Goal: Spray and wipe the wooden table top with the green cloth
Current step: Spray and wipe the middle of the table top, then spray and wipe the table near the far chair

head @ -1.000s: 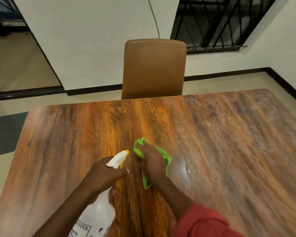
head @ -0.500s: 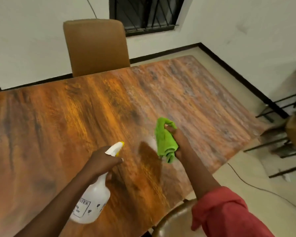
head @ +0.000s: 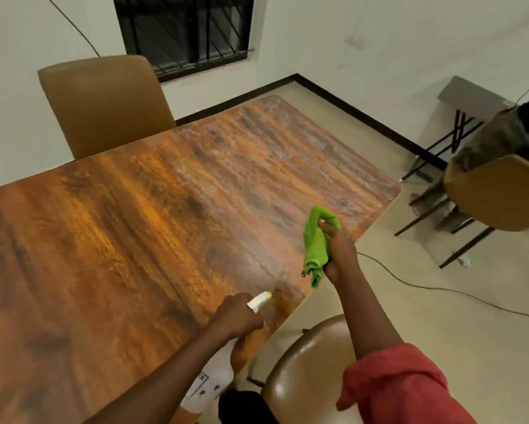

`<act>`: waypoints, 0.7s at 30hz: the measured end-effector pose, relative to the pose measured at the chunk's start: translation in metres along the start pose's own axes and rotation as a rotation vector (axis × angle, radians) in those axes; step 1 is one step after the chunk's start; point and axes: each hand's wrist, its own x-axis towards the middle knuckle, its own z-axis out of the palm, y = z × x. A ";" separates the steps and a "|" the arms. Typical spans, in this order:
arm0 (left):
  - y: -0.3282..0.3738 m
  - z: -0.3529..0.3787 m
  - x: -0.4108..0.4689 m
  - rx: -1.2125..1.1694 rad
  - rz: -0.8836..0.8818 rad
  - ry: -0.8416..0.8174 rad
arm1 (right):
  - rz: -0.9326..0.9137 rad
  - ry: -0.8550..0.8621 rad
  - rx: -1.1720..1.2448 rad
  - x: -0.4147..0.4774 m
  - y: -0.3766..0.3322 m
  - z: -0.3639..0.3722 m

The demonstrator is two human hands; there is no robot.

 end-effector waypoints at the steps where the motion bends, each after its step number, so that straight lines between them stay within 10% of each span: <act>1: 0.003 0.005 -0.001 0.015 0.001 -0.009 | 0.003 0.013 0.032 -0.004 0.001 -0.008; 11: 0.029 0.033 0.005 0.150 0.032 -0.074 | 0.004 0.094 0.187 -0.016 -0.019 -0.051; 21: 0.040 -0.013 0.032 0.092 0.047 0.211 | 0.040 0.105 0.113 -0.016 -0.003 -0.058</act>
